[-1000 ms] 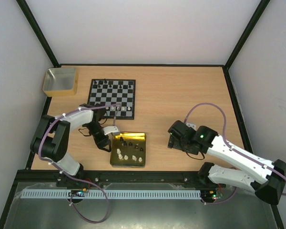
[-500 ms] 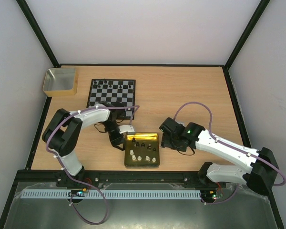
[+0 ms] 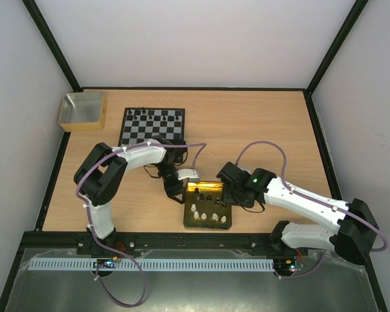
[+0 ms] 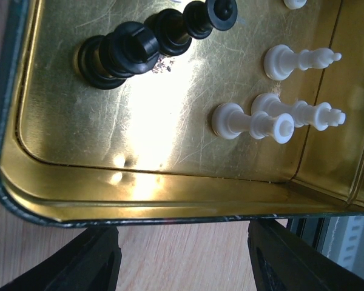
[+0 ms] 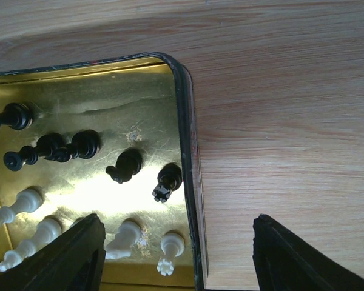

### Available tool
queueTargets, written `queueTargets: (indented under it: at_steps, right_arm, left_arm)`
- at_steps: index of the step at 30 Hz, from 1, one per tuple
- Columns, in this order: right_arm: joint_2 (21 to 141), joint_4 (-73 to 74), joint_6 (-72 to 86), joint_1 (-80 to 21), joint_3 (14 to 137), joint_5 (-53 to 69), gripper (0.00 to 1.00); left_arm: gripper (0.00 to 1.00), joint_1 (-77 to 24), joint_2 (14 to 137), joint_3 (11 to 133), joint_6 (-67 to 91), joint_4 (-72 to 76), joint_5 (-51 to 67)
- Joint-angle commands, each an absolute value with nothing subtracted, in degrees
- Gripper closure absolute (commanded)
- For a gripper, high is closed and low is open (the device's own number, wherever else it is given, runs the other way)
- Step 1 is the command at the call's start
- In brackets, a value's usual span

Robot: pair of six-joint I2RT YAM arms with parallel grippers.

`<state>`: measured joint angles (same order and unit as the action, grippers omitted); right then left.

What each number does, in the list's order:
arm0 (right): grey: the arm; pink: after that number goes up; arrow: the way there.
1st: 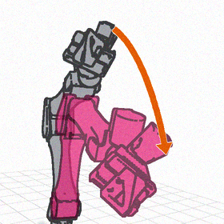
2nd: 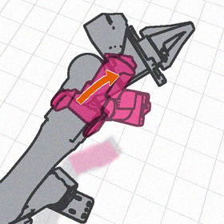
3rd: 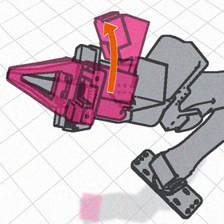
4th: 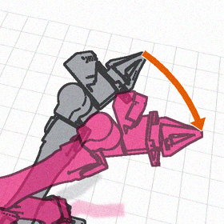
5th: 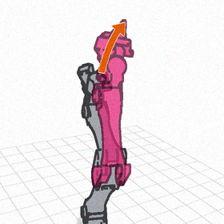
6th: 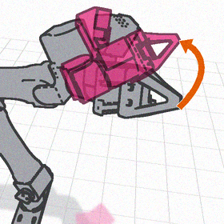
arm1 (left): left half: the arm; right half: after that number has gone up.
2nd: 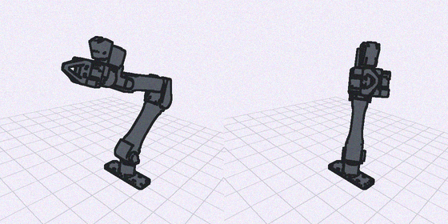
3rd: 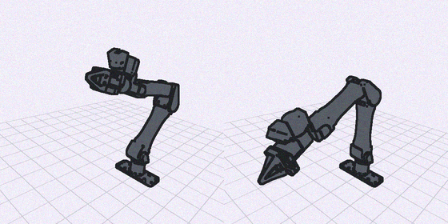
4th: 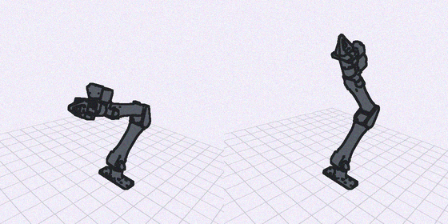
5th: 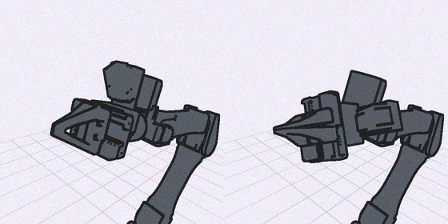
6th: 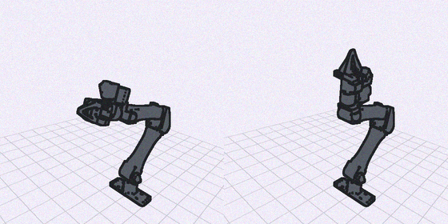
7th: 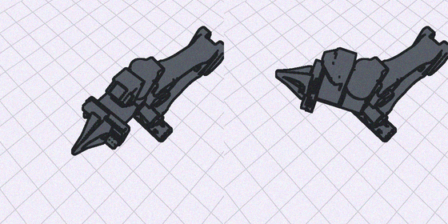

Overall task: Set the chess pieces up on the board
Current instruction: Move the storage box to the center of the board.

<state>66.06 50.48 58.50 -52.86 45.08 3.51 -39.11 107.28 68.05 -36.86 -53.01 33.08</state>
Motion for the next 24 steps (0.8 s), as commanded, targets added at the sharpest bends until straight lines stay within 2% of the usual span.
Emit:
queueTargets:
  at_steps: [1,8,16,24]
  right_arm:
    - [68.3,49.6,55.7,-49.9,42.9,2.1,0.39]
    - [71.7,47.3,48.0,-40.0,41.8,2.7,0.41]
    - [78.7,45.9,41.9,-33.6,44.4,1.7,0.41]
    - [80.0,46.8,38.0,-27.4,46.4,0.0,0.41]
  left_arm:
    - [0.42,-40.0,109.5,70.7,-35.9,-52.9,34.9]
    - [0.42,-41.3,112.6,74.6,-34.5,-51.9,35.2]
    - [0.42,-42.7,116.7,80.0,-32.9,-51.4,35.3]
    - [0.42,-45.2,119.2,84.5,-31.7,-51.8,36.6]
